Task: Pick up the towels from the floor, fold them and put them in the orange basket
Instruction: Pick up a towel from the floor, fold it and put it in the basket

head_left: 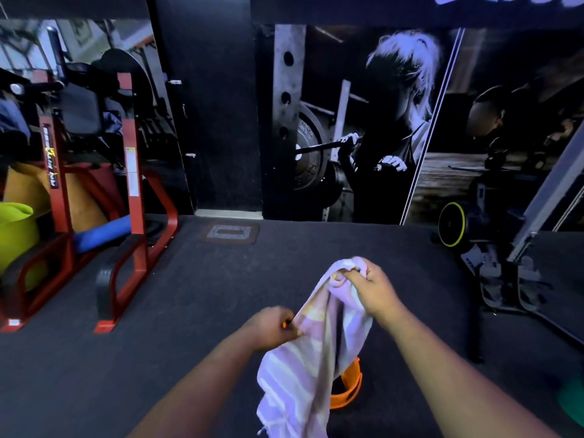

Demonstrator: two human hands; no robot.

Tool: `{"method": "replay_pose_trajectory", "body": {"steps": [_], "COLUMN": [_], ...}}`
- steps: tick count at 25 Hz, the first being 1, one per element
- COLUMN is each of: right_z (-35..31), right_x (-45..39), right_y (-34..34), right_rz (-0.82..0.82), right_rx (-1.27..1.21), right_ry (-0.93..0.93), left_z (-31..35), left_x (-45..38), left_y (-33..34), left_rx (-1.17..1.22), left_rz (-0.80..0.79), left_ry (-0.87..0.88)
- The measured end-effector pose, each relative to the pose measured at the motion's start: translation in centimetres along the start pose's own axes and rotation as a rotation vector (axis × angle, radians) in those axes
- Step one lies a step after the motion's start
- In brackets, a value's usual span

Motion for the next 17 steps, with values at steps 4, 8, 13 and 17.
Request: {"method": "replay_pose_trajectory", "body": {"steps": [4, 8, 13, 17], "right_z": [0.2, 0.1, -1.4, -0.8], "right_x": [-0.4, 0.9, 1.4, 1.1], "right_y": [-1.7, -0.5, 3.0, 0.4], "right_rz": [0.189, 0.03, -0.218, -0.092], "right_rx": [0.13, 0.188, 0.598, 0.449], "right_ry": [0.127, 0.087, -0.108, -0.06], "left_z": [-0.2, 2.2, 6.7, 2.9], "left_x": [0.0, -0.7, -0.9, 0.1], "left_y": [-1.9, -5.7, -7.6, -5.5], "left_rx": [0.497, 0.287, 0.255, -0.153], "left_rz": [0.361, 0.424, 0.331, 0.206], "left_ry": [-0.037, 0.034, 0.153, -0.032]}}
Point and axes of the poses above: each hand's wrist, its own x-axis away from the middle knuckle, its own y-axis out of the palm, z = x × y, the point moved 3 cm from there along -x, towards the middle knuckle, and after that the axes turned 6 degrees about -x, right-handed, at the moved point
